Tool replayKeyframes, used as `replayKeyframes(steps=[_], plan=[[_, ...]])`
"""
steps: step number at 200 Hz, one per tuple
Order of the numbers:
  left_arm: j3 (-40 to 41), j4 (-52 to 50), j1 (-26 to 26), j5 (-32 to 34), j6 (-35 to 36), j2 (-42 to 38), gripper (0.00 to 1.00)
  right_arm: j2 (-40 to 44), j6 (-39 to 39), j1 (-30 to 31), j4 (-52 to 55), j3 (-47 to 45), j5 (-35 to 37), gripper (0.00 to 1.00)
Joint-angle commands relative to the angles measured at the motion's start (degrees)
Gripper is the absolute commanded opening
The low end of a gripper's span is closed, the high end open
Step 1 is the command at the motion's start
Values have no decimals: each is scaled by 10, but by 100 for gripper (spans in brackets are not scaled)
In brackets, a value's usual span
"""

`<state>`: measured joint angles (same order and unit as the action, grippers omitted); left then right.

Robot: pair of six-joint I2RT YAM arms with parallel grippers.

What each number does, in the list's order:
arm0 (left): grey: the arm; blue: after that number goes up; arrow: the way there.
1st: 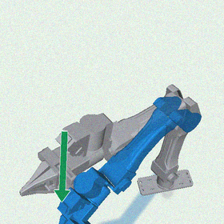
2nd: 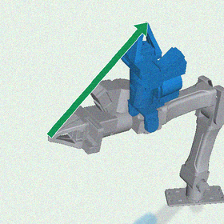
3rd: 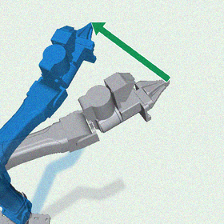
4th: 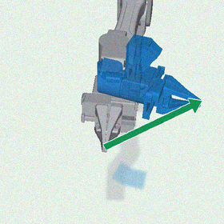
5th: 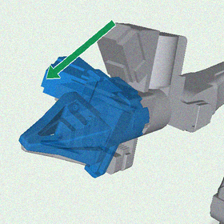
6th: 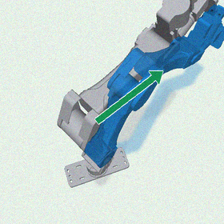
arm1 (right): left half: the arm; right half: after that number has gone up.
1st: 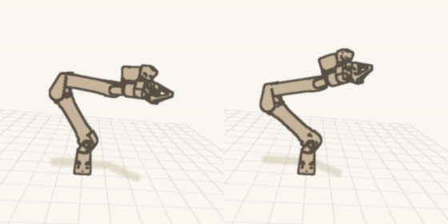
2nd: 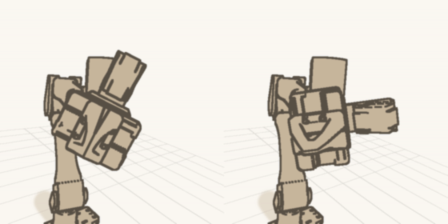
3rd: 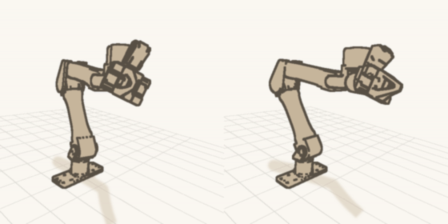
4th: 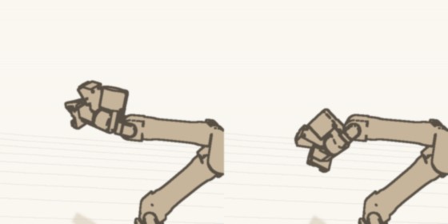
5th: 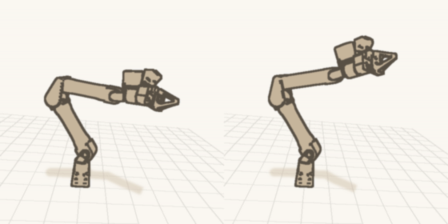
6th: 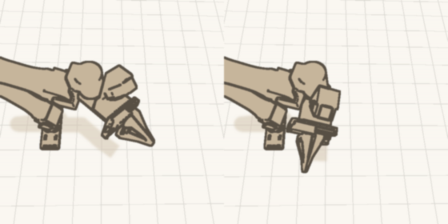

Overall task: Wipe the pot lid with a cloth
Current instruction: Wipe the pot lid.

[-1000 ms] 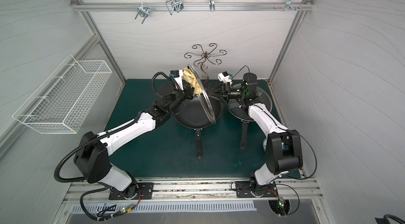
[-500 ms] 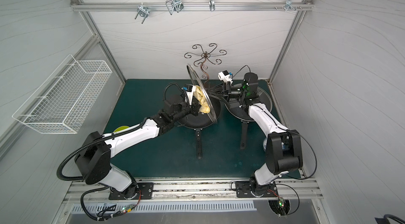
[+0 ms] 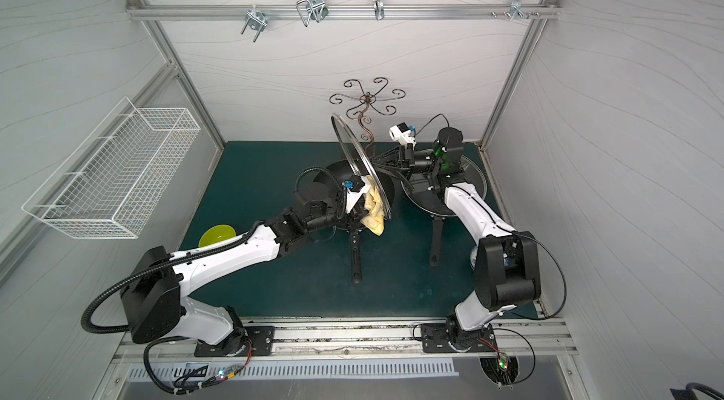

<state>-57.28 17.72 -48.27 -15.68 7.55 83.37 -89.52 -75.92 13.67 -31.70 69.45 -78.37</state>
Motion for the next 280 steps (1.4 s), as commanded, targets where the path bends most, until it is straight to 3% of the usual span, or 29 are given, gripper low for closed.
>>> replayKeyframes(steps=[1, 63, 125, 201, 225, 266, 280], plan=[[-35, 60, -13, -36, 54, -20, 0, 8, -7, 6, -60, 32, 7, 0], [-28, 142, -14, 7, 83, -50, 0, 5, -9, 6, -61, 32, 8, 0], [-40, 218, -14, 73, 13, -47, 0, 4, -11, 7, -64, 32, 8, 0], [-83, 221, -8, 128, -2, -37, 0, 3, -10, 9, -64, 30, 7, 0], [-99, 225, 6, 148, -42, -30, 0, 3, -10, 10, -61, 28, 8, 0], [-119, 211, 57, 197, -186, -23, 0, 4, -9, 11, -60, 27, 8, 0], [-124, 199, 71, 198, -203, -20, 0, 6, -8, 12, -60, 27, 7, 0]])
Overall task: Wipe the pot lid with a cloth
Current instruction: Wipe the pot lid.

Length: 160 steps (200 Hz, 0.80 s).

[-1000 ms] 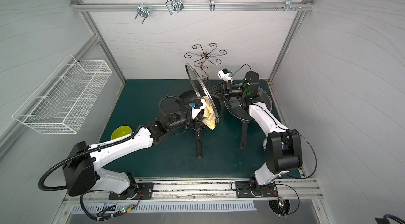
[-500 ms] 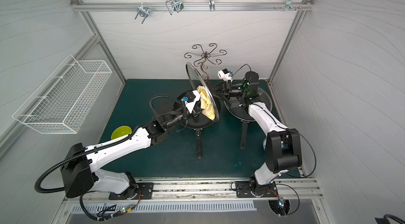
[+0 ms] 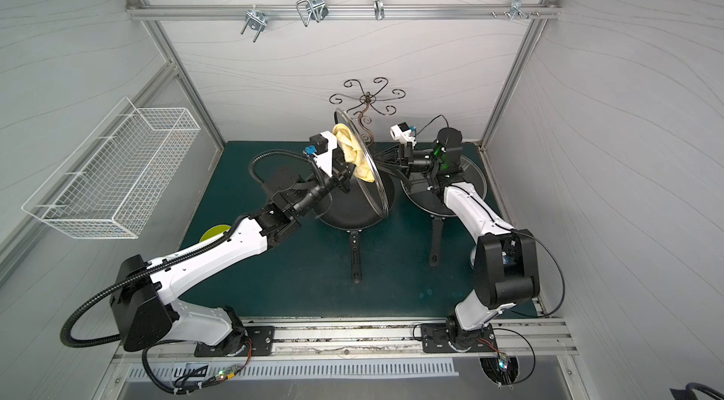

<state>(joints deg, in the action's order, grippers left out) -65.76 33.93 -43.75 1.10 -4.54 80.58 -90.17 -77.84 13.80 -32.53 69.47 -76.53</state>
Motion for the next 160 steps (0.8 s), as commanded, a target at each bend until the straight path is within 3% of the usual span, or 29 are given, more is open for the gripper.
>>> replayKeyframes(steps=[1, 54, 123, 160], plan=[[-39, 36, 27, 31, -81, 9, 0, 13, 11, 10, -52, 27, -12, 0], [-84, -130, 67, 49, -168, 43, 0, 15, 11, 12, -54, 34, -12, 0], [-23, -147, 70, 11, -194, 72, 0, 15, 7, 11, -58, 40, -10, 0], [-9, -141, 45, -14, -194, 75, 0, 9, 4, 7, -60, 43, 0, 0]])
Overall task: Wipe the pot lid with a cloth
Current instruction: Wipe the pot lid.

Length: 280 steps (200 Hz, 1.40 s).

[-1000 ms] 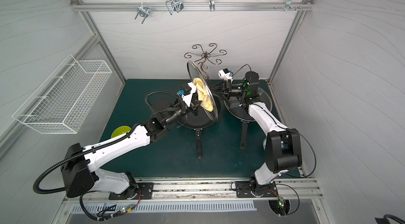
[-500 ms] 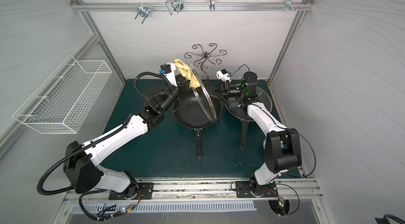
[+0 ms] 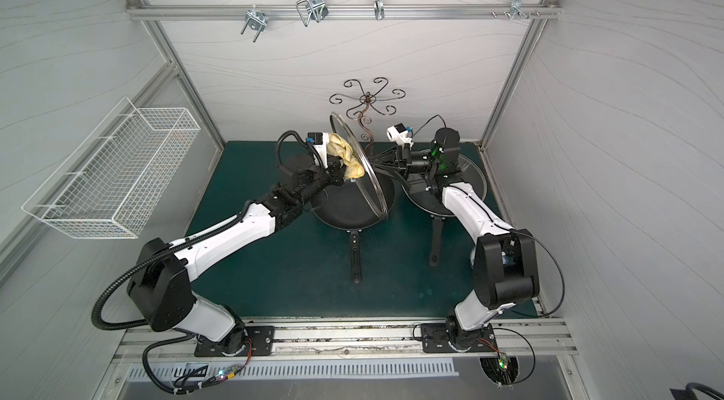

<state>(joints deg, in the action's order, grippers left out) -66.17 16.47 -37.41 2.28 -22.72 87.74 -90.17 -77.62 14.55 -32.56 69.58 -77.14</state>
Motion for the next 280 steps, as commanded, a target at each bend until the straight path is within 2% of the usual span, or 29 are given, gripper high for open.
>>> replayKeyframes(steps=[1, 34, 106, 130, 146, 168, 193, 216, 250, 280], plan=[[-5, 34, -20, -27, -12, 4, 0, 9, 2, 0, -60, 42, 8, 0], [-1, 26, -48, -48, 13, 0, 0, -2, -4, -13, -63, 49, 28, 0], [24, -3, -88, -169, 184, -48, 0, -19, -7, -37, -63, 60, 51, 0], [29, 11, -92, -188, 196, -54, 0, -17, -3, -38, -60, 53, 51, 0], [41, 9, -93, -167, 189, -61, 0, -14, 2, -40, -57, 47, 53, 0], [64, -9, -87, -100, 150, -84, 0, -5, 17, -47, -57, 38, 62, 0], [84, -51, -77, -73, 127, -129, 0, 12, 45, -56, -38, 27, 76, 0], [111, -94, -68, -34, 133, -180, 0, 32, 101, -57, 16, 22, 101, 0], [144, -147, -21, -28, 156, -244, 0, 69, 239, -57, 202, 43, 148, 0], [125, -204, 4, -24, 209, -284, 0, 86, 260, -57, 242, 35, 149, 0]])
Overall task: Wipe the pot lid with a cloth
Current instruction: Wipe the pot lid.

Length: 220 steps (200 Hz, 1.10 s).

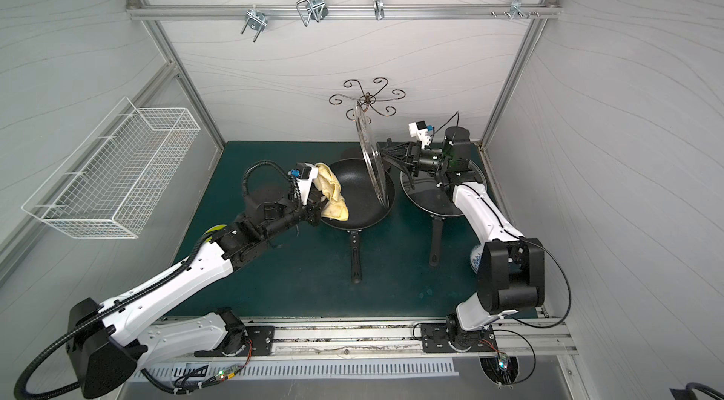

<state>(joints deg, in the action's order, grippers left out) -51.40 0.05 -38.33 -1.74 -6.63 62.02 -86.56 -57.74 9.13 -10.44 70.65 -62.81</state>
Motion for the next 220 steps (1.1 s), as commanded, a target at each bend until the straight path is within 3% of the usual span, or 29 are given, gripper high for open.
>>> replayKeyframes(steps=[1, 62, 96, 130, 151, 173, 191, 220], plan=[[-24, -43, 13, 17, 50, -28, 0, 51, 62, -2, 22, 24, 6, 0], [-96, -101, 16, 28, 120, -57, 0, 122, 225, 2, 249, 3, 62, 0], [-142, -131, 16, 1, 131, -44, 0, 153, 297, 10, 363, 1, 148, 0], [-180, -190, 16, 11, 145, -34, 0, 176, 358, 34, 446, 10, 296, 0], [-198, -238, 14, 18, 168, -32, 0, 192, 405, 65, 458, 8, 406, 0], [-230, -294, -19, 41, 212, -17, 0, 204, 447, 91, 455, 9, 475, 0], [-258, -338, -65, 63, 249, 9, 0, 211, 483, 105, 445, 9, 504, 0], [-275, -354, -105, 39, 238, 52, 0, 209, 532, 116, 438, 14, 523, 0]])
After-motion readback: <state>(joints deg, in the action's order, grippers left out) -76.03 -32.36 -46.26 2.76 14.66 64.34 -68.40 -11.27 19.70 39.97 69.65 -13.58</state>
